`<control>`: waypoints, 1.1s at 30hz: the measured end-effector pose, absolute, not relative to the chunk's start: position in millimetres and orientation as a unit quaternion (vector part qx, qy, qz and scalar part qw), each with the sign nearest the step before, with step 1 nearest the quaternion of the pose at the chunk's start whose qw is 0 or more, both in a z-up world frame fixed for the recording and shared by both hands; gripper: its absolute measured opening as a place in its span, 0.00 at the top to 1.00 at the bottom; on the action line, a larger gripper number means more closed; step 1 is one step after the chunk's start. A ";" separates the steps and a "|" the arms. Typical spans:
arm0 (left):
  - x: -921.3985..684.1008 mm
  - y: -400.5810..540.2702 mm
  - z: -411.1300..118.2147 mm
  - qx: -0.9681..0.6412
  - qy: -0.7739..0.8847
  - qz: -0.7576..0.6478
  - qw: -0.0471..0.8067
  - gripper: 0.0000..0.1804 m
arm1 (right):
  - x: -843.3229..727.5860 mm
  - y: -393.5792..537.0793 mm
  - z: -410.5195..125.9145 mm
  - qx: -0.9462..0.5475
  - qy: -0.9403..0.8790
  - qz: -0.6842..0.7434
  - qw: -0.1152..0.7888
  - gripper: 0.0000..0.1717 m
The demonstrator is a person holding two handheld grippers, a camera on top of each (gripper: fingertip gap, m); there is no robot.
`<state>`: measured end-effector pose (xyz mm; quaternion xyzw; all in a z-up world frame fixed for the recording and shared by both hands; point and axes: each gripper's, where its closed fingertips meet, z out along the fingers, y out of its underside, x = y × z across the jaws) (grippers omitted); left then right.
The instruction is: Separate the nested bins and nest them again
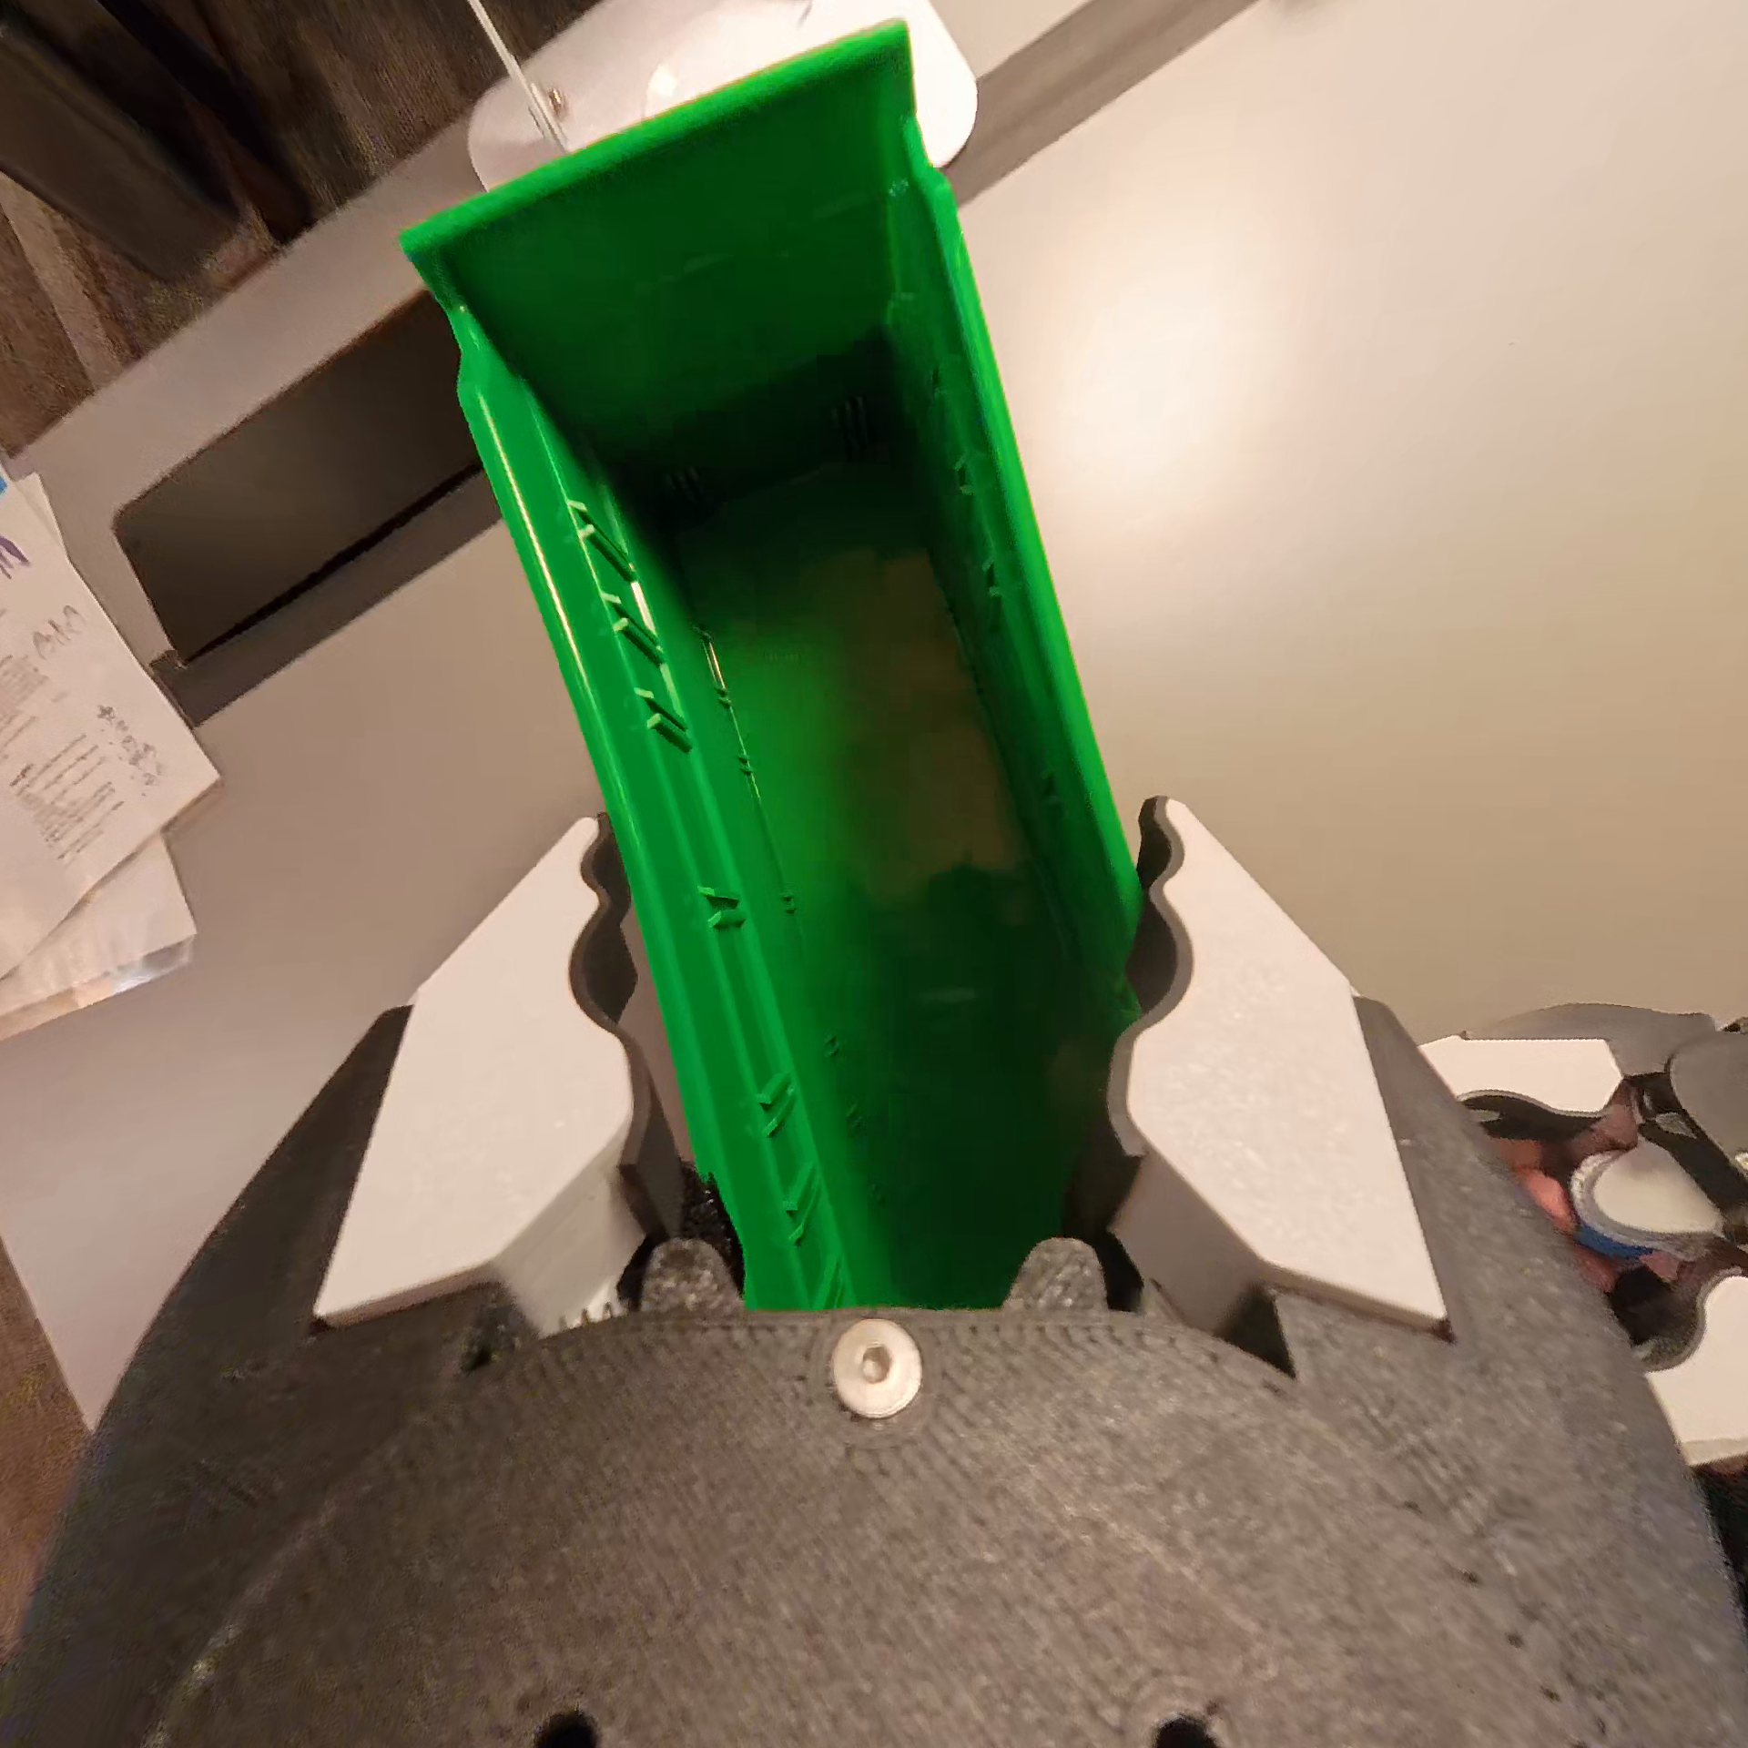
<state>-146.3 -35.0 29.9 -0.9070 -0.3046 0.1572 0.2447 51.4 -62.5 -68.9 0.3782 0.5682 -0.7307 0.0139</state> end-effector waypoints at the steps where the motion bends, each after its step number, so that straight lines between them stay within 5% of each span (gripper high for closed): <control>1: -146.5 -35.3 38.3 -0.905 -0.303 0.161 0.251 0.41 | 51.5 -62.5 -68.6 0.378 0.568 -0.731 0.015 0.38; 13: -173.6 -119.0 113.8 -0.859 -0.355 0.202 0.308 0.40 | 53.0 -62.6 -67.4 0.375 0.565 -0.735 0.020 0.39; 27: -222.5 -265.6 -63.3 -0.853 -0.451 0.161 0.209 0.40 | 51.4 -62.7 -69.4 0.380 0.566 -0.731 0.018 0.39; 33: -220.5 -276.2 -100.4 -0.852 -0.453 0.169 0.201 0.35 | 50.8 -63.1 -70.5 0.383 0.567 -0.729 0.021 0.39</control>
